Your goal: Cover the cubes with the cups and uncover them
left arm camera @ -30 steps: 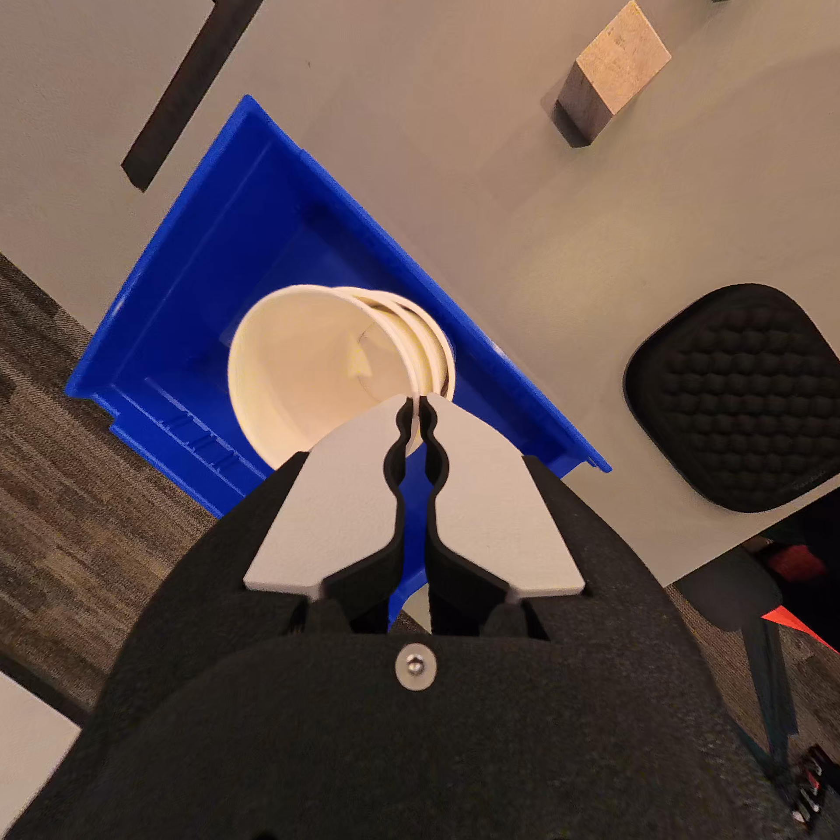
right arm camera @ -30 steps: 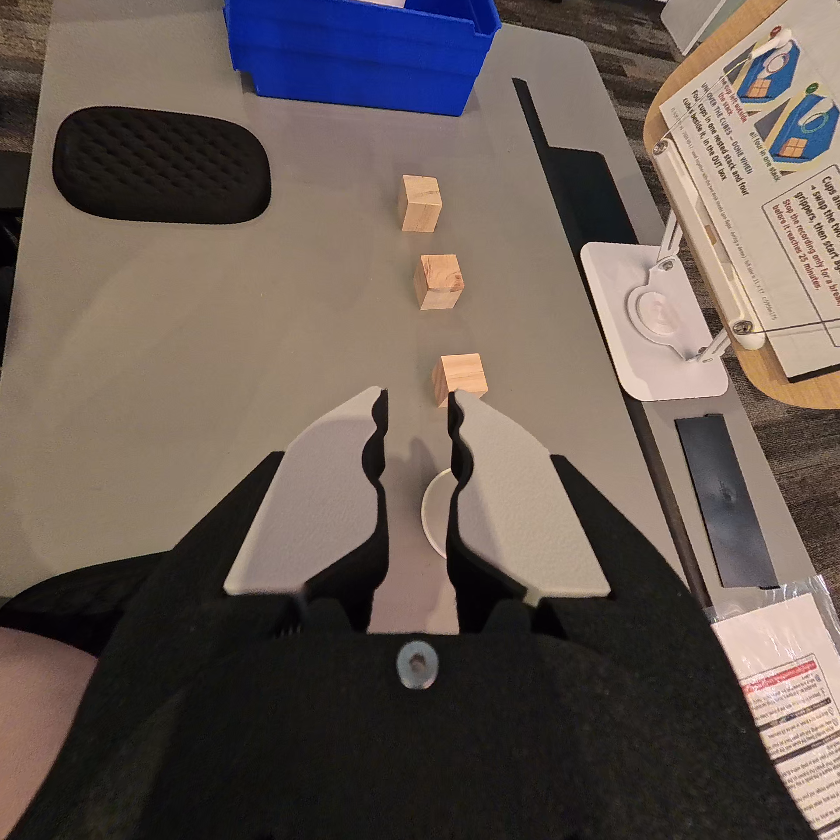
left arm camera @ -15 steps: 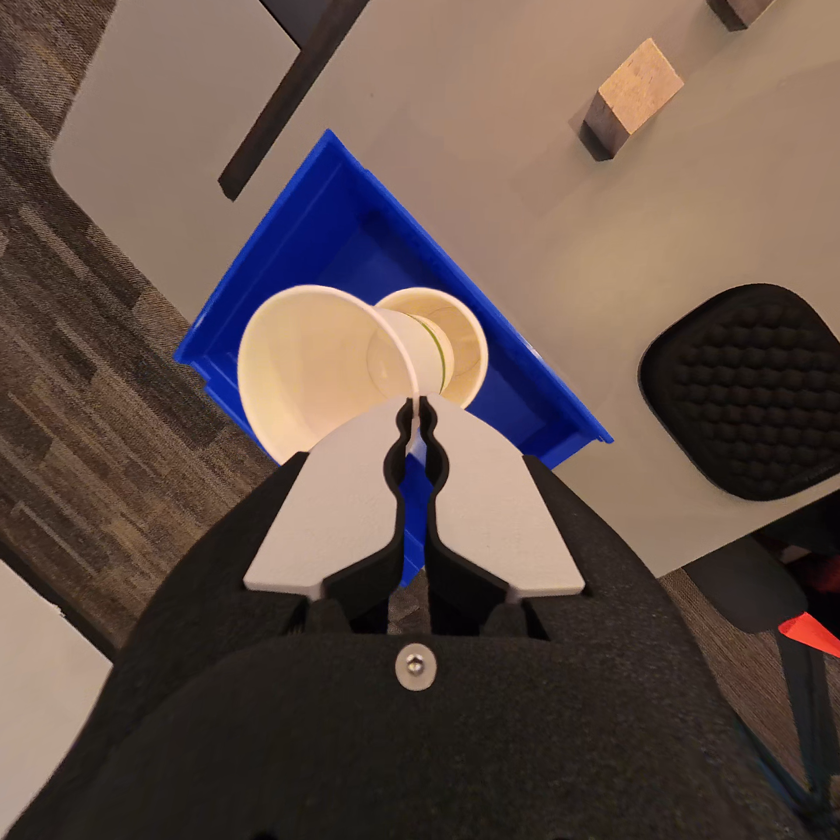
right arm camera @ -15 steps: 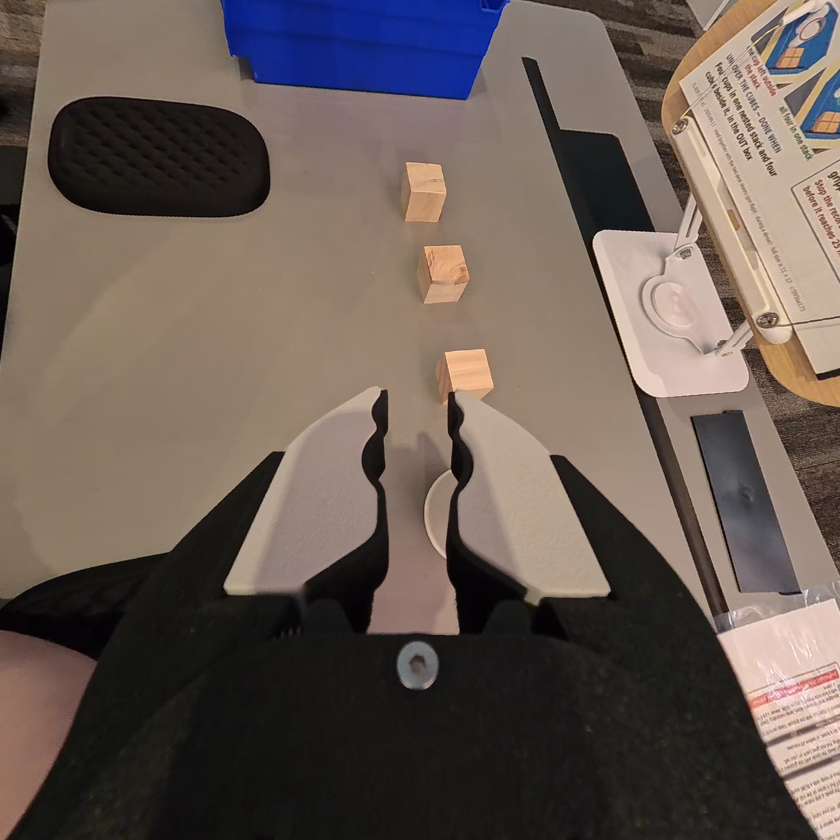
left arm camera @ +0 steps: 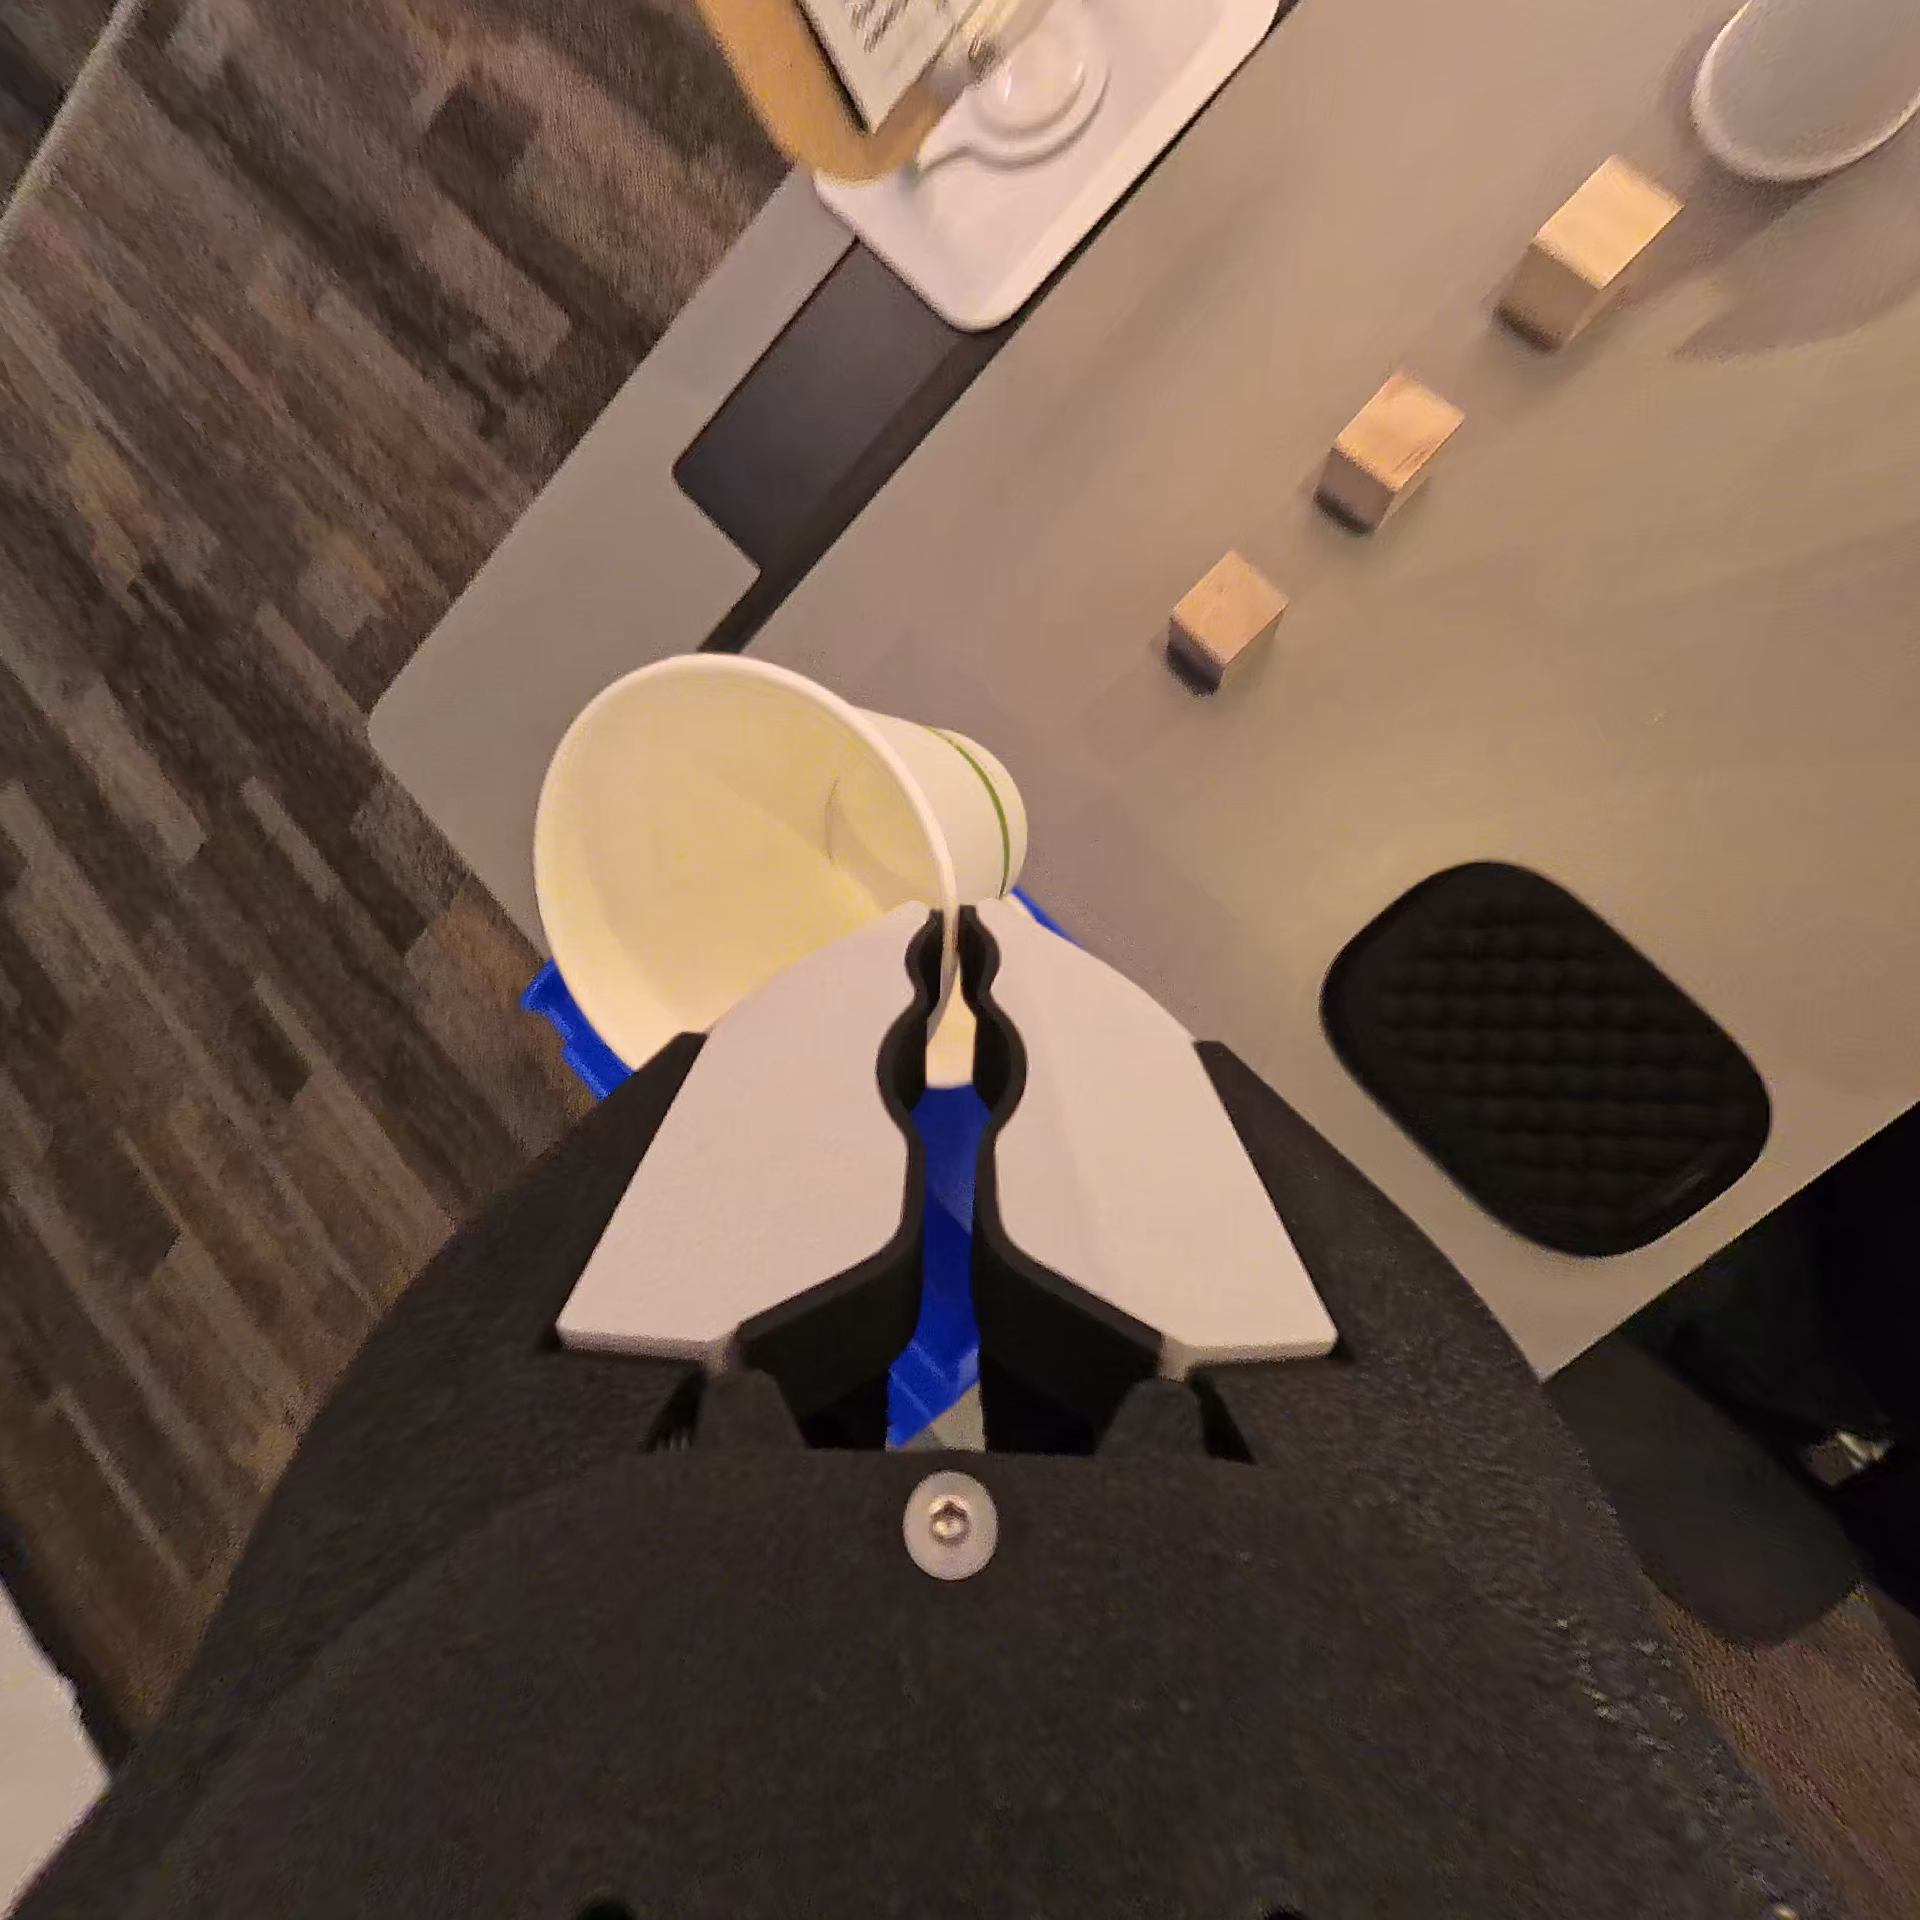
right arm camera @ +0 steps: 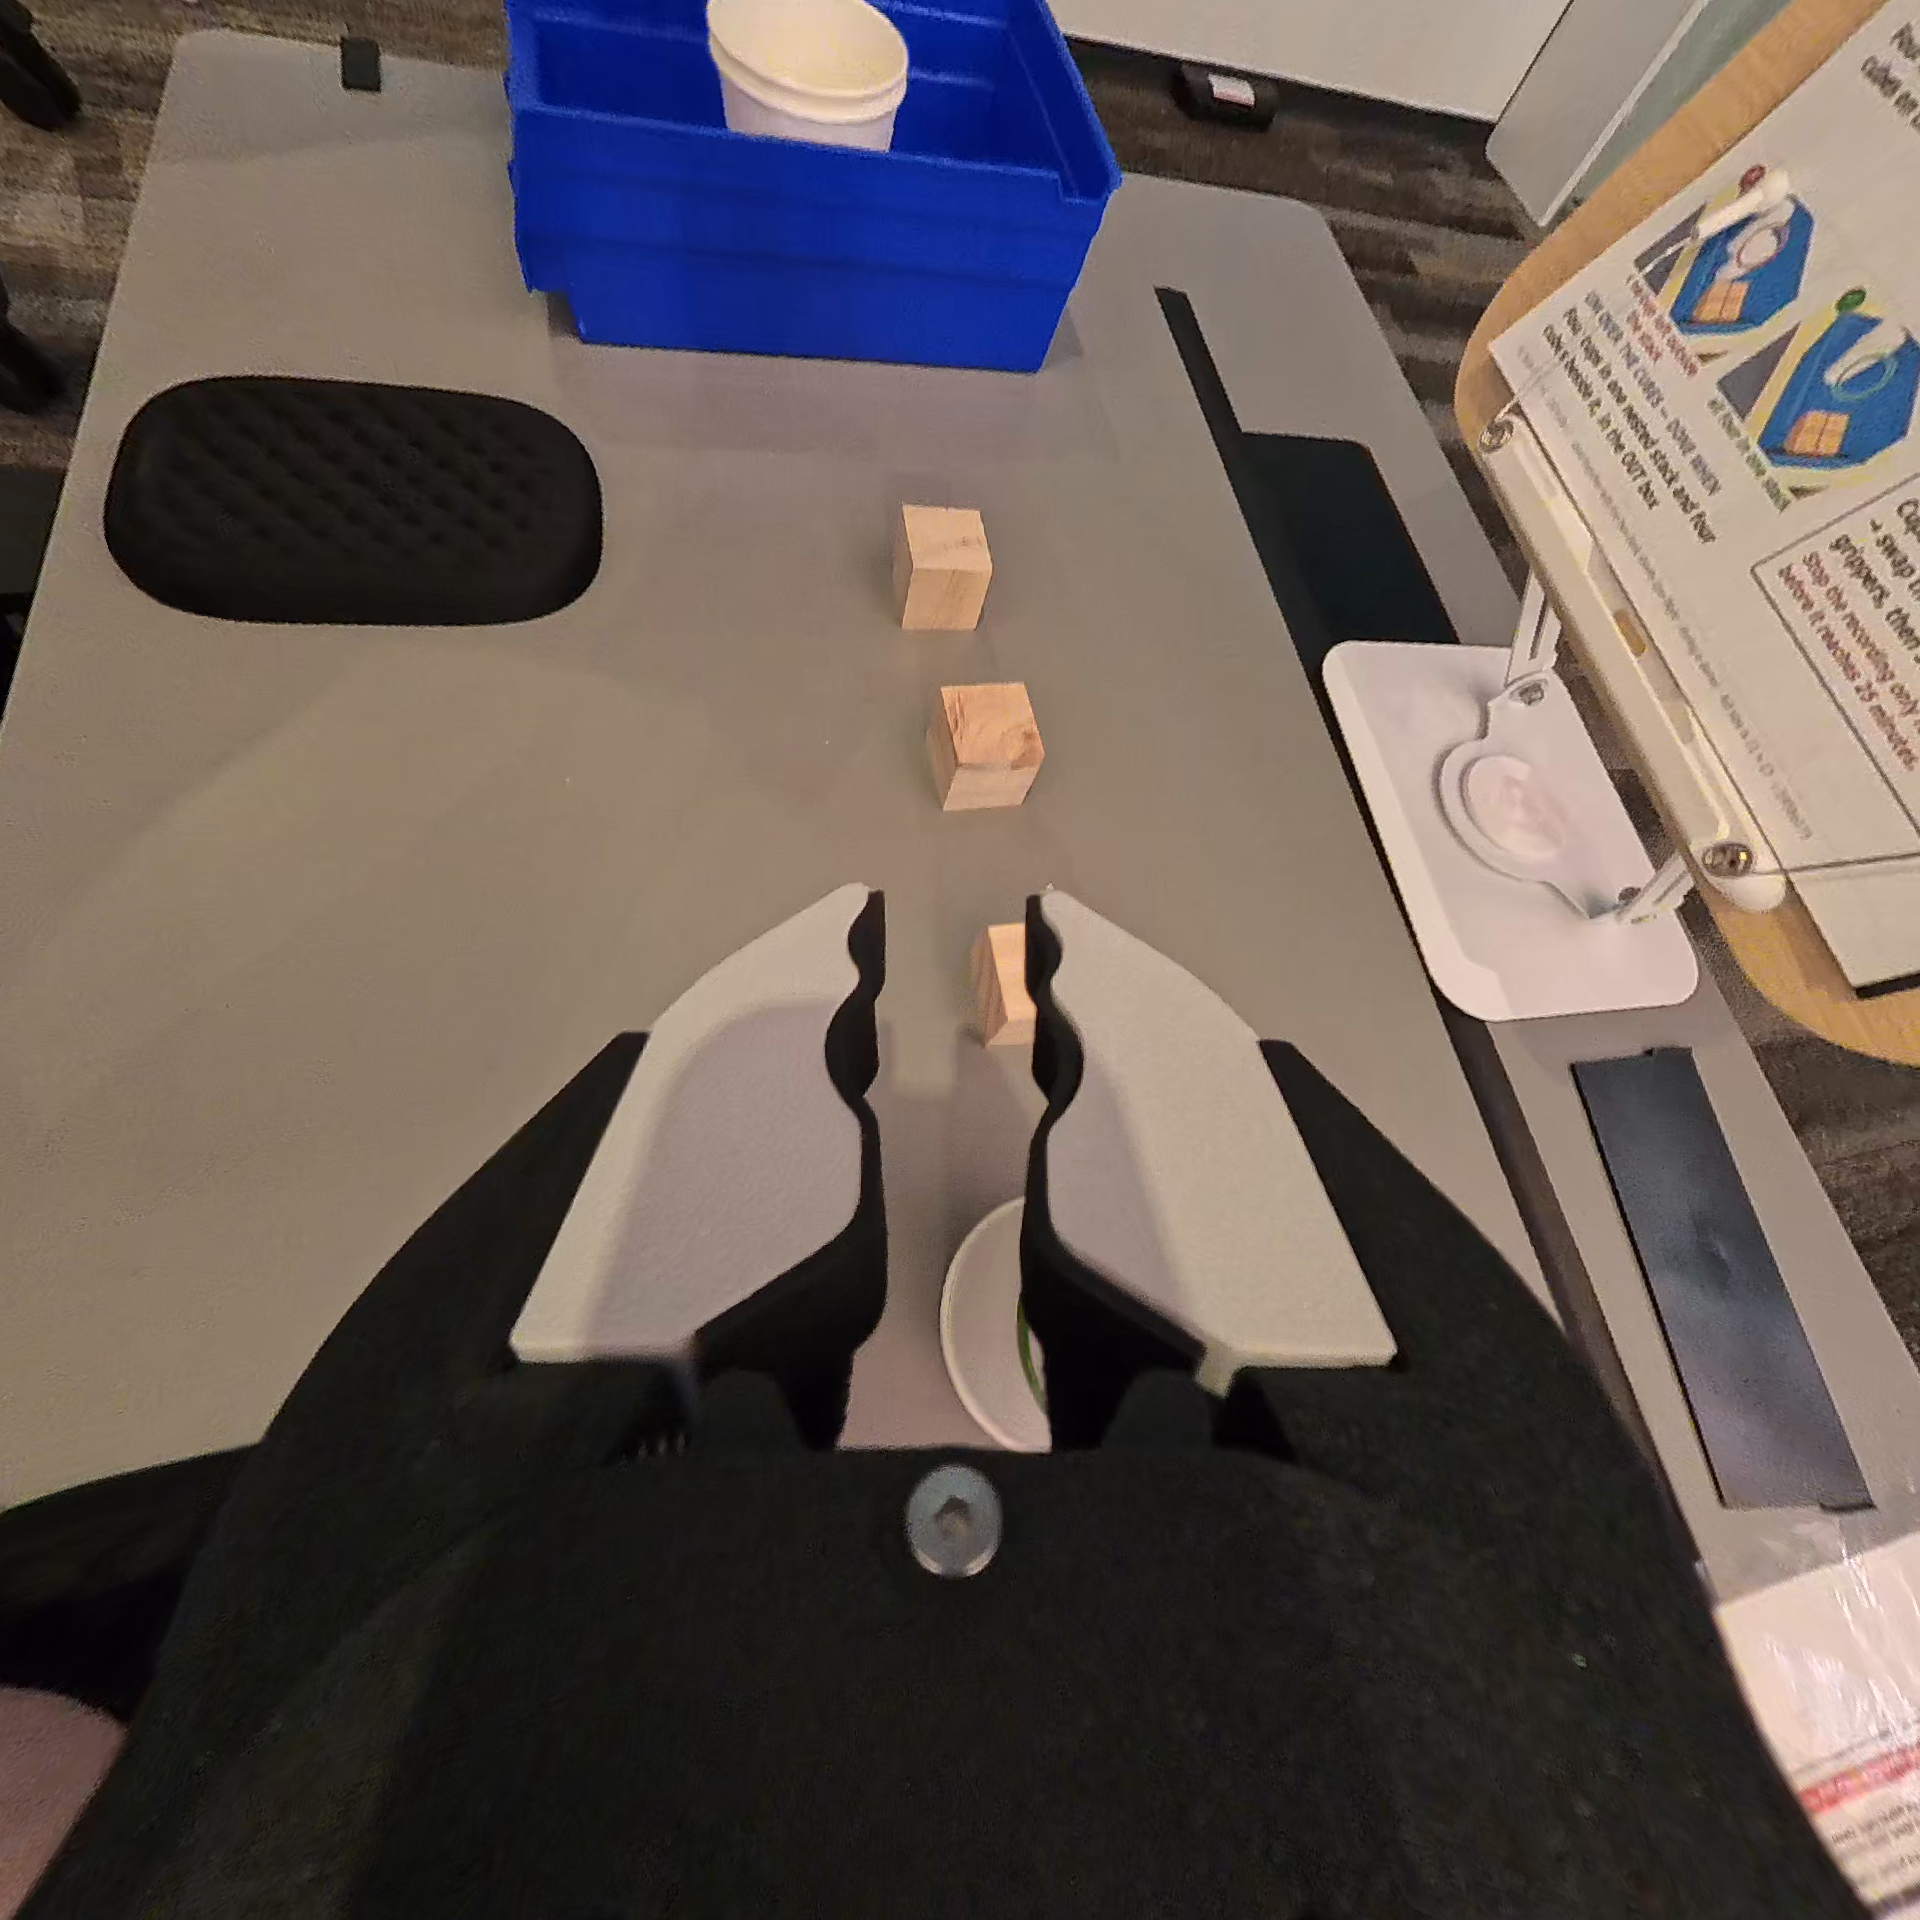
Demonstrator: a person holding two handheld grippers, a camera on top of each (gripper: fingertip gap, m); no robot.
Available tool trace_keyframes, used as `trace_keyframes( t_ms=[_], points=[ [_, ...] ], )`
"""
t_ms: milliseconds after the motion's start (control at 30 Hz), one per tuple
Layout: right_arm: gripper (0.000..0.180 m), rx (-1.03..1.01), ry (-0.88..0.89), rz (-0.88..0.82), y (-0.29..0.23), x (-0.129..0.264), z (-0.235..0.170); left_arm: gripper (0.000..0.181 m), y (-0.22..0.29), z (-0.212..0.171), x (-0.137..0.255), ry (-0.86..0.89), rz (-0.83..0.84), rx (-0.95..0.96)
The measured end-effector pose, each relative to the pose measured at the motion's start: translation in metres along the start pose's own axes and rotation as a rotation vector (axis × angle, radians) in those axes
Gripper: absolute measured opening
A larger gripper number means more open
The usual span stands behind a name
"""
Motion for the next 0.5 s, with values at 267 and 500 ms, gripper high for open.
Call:
trace_keyframes(
  t_ms=[267,500],
  points=[
    [0.026,0.046,0.083,0.012,-0.007,-0.021,0.028,0.003,0.041,0.047,0.008,0.181,-0.045,-0.063],
    [0.031,0.096,0.266,0.009,-0.018,-0.029,0.069,0.002,0.083,0.089,0.012,0.367,-0.145,-0.081]
  ],
)
Point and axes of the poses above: each gripper's, where its closed fingertips meet, x back along the fingers, z out of its top, y = z × x across the jaws, the point moved 1 cm from there along x, back along the fingers, and after that the axes turned 2 degrees about -y, right-handed, at the moved point
